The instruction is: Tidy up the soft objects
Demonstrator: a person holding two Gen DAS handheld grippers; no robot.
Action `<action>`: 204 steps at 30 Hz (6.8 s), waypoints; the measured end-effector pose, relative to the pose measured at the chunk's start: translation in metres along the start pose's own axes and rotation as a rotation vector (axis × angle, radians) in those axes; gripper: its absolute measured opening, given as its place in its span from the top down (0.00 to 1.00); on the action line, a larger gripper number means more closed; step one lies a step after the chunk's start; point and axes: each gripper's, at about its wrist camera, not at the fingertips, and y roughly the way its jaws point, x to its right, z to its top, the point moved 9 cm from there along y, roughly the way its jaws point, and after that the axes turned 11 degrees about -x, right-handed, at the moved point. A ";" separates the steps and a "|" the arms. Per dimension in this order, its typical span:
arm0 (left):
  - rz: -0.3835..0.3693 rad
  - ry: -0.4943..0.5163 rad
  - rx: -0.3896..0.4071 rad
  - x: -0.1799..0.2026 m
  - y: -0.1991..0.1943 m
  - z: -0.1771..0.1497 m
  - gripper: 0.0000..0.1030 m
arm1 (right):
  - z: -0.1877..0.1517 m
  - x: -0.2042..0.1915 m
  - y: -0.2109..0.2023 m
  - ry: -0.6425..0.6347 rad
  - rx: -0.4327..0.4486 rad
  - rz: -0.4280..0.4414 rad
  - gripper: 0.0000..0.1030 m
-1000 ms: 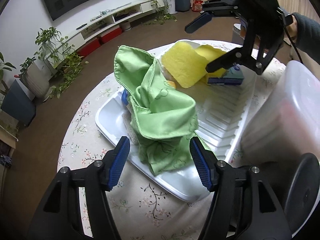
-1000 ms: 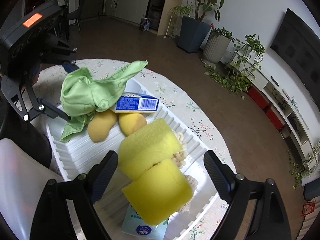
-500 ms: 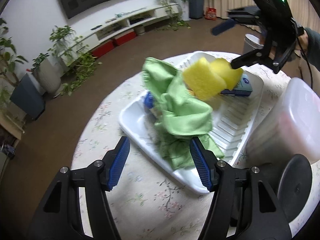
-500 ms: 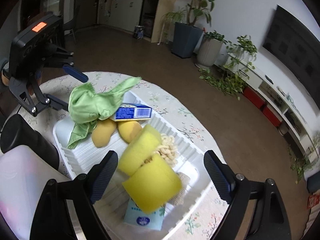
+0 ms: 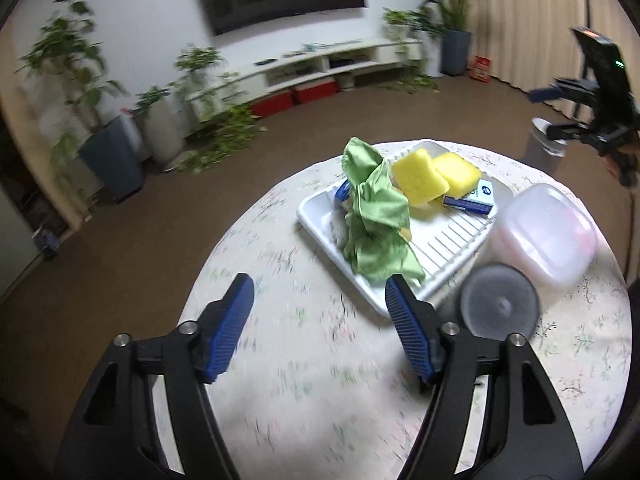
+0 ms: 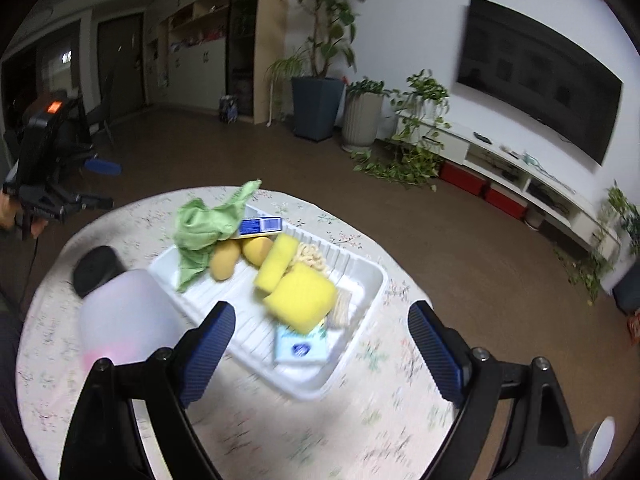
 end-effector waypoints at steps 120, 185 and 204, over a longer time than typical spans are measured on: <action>0.143 -0.481 0.014 0.144 -0.071 -0.115 0.04 | -0.142 -0.167 -0.078 0.460 0.016 -0.278 0.00; 0.144 -0.491 -0.002 0.148 -0.063 -0.120 0.04 | -0.142 -0.166 -0.072 0.470 0.008 -0.278 0.00; 0.158 -0.510 0.007 0.154 -0.061 -0.121 0.04 | -0.142 -0.167 -0.071 0.471 0.004 -0.276 0.00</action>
